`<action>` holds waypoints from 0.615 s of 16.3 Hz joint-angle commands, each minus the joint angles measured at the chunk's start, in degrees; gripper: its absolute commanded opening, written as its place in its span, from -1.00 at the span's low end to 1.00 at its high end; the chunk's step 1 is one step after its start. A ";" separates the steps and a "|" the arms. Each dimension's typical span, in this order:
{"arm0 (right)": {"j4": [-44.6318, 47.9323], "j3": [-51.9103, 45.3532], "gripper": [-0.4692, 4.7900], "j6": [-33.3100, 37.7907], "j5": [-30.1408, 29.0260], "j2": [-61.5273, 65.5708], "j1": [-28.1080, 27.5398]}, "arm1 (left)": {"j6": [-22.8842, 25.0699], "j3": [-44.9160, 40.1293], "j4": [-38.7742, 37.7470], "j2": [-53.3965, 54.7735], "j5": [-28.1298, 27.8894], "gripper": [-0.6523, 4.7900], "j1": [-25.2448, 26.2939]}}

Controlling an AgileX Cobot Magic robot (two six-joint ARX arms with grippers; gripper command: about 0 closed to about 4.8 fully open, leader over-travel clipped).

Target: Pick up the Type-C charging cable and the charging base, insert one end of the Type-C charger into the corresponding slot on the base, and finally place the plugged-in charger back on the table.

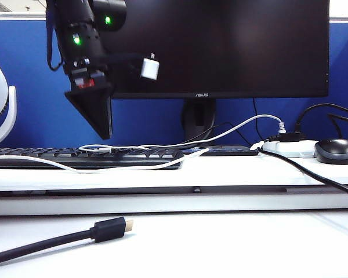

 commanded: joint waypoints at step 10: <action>0.85 0.28 -0.84 -0.42 -1.42 -0.37 -0.02 | 3.43 0.00 0.31 2.97 -2.32 -0.09 2.29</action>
